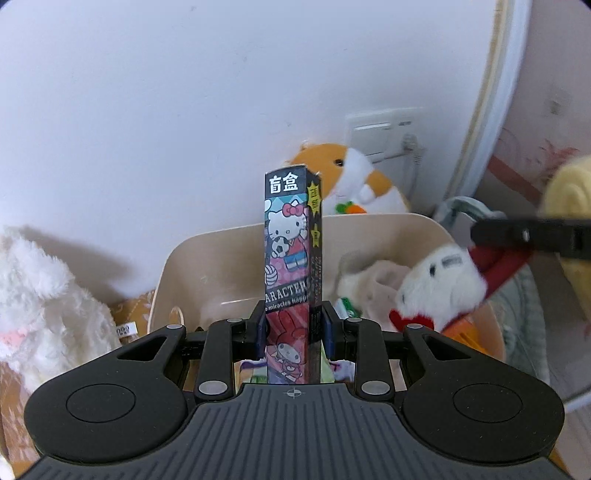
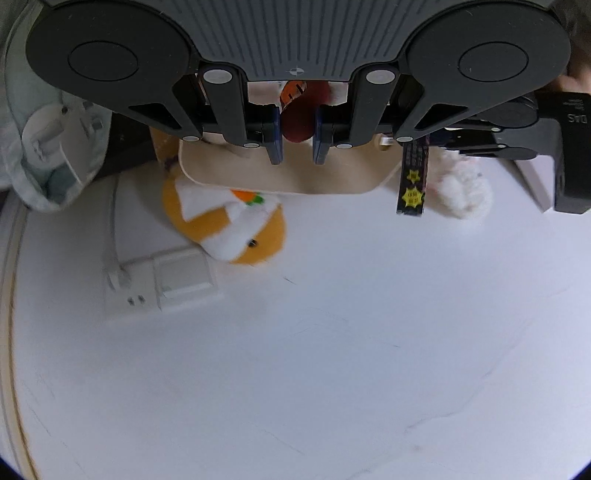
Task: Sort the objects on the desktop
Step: 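Lift the Hello Kitty box with the left tool into the basket while the right tool drops the plush there, then move both tools back toward the remaining items on the table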
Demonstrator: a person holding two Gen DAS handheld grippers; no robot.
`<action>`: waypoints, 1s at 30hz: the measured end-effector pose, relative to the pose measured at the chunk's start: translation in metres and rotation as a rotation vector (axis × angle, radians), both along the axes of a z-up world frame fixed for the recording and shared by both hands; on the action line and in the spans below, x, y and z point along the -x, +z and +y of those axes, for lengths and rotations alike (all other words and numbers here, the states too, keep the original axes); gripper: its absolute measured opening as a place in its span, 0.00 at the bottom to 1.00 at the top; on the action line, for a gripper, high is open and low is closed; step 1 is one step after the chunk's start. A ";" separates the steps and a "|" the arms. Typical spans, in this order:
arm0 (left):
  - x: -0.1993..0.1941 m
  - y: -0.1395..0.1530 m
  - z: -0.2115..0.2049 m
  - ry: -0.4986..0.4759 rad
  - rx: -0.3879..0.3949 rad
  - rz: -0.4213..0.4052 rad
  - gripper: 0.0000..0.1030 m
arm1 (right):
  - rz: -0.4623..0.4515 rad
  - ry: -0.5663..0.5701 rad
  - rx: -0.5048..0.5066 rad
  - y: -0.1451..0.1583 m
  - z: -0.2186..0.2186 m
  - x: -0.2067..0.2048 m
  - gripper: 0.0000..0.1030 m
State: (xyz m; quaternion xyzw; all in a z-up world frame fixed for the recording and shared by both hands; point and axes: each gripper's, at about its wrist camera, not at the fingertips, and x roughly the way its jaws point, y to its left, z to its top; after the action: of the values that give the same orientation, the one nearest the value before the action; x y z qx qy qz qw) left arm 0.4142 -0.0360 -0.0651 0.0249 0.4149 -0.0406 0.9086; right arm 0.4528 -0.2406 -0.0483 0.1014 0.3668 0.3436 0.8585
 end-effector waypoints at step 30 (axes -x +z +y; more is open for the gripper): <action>0.039 -0.013 0.029 0.112 -0.040 0.046 0.76 | -0.185 0.142 0.238 -0.014 0.026 0.068 1.00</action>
State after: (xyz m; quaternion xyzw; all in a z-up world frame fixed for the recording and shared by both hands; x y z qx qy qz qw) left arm 0.3749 -0.0072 -0.0783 0.0189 0.4371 0.0181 0.8990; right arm 0.3851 -0.2148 -0.0619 -0.0591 0.3303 0.3653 0.8683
